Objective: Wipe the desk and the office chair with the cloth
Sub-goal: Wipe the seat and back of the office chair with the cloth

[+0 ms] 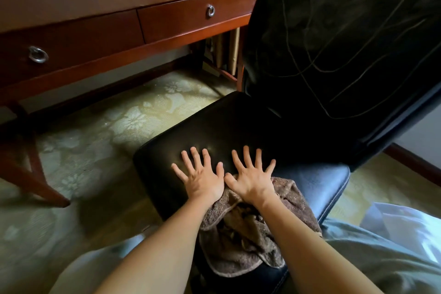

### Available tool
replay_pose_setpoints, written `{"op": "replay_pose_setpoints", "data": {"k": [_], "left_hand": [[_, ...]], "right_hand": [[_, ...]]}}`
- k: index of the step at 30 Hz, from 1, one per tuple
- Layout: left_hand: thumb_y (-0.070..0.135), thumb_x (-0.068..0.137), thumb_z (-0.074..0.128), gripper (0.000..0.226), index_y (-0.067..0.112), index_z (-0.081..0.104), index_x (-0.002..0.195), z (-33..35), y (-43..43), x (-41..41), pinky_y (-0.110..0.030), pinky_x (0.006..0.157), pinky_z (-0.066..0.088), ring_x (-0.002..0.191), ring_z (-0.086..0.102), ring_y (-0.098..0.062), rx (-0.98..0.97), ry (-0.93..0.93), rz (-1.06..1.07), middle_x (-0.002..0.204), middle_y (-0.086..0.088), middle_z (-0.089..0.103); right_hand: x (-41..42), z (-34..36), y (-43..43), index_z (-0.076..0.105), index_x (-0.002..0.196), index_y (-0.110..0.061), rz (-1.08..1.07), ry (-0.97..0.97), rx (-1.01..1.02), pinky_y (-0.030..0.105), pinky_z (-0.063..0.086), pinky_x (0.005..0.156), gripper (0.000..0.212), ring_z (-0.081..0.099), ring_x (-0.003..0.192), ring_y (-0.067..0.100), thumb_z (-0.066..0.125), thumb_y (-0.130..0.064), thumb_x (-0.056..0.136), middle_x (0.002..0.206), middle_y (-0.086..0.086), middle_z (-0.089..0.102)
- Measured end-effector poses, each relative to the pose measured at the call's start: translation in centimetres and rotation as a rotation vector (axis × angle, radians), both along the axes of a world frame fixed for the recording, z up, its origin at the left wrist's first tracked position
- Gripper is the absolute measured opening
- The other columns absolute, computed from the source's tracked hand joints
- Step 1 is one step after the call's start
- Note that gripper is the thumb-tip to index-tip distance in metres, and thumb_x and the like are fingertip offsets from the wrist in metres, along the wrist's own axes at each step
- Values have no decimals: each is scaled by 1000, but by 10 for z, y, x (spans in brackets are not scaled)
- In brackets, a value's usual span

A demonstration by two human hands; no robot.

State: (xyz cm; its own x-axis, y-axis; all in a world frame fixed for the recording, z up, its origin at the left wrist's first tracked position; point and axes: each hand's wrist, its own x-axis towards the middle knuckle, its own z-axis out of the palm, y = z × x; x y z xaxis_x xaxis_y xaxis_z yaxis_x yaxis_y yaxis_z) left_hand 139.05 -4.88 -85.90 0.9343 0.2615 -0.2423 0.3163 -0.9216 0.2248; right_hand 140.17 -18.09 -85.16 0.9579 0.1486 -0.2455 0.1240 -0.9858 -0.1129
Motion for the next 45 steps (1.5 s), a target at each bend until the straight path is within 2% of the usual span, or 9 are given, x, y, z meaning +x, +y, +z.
{"op": "replay_pose_setpoints", "data": {"k": [8,23,30,32,36,45], "left_hand": [[58,103,15,69,23,1,161,-1,-6,-48,-68,115,-13,151,-20,-35,13,15,72,168,-9,-12],[57,103,13,69,23,0,161,3,2,-148,-67,115,-14,152,-19,-36,25,51,179,168,-10,-11],[57,103,16,68,24,1,161,8,11,-146,-65,116,-13,152,-19,-34,14,37,129,168,-8,-12],[56,103,15,68,24,-2,160,7,13,-146,-64,117,-12,152,-19,-33,21,45,108,168,-8,-13],[56,103,14,68,26,-6,160,7,20,-146,-62,119,-10,152,-21,-31,29,62,83,167,-6,-17],[58,103,13,70,26,-10,160,9,17,-152,-62,119,-10,152,-22,-30,31,87,79,167,-6,-19]], "right_hand": [[-39,0,-4,-2,160,-36,84,22,-9,72,-9,114,92,-17,152,36,-7,-70,74,168,1,-12],[-124,3,5,-3,160,-35,217,25,-34,72,-8,114,92,-17,152,36,-12,-70,76,168,1,-15],[-129,8,11,-1,160,-34,169,38,0,73,-9,113,98,-18,152,38,-13,-71,70,168,3,-13],[-132,9,12,0,160,-34,155,38,11,73,-8,114,93,-17,152,38,-9,-72,76,168,4,-12],[-137,9,14,5,160,-33,137,33,44,72,-8,114,71,-16,152,37,12,-66,97,169,6,-7],[-143,12,3,19,159,-31,157,-13,110,67,-4,118,67,-5,154,34,15,-63,100,169,5,4]]}}
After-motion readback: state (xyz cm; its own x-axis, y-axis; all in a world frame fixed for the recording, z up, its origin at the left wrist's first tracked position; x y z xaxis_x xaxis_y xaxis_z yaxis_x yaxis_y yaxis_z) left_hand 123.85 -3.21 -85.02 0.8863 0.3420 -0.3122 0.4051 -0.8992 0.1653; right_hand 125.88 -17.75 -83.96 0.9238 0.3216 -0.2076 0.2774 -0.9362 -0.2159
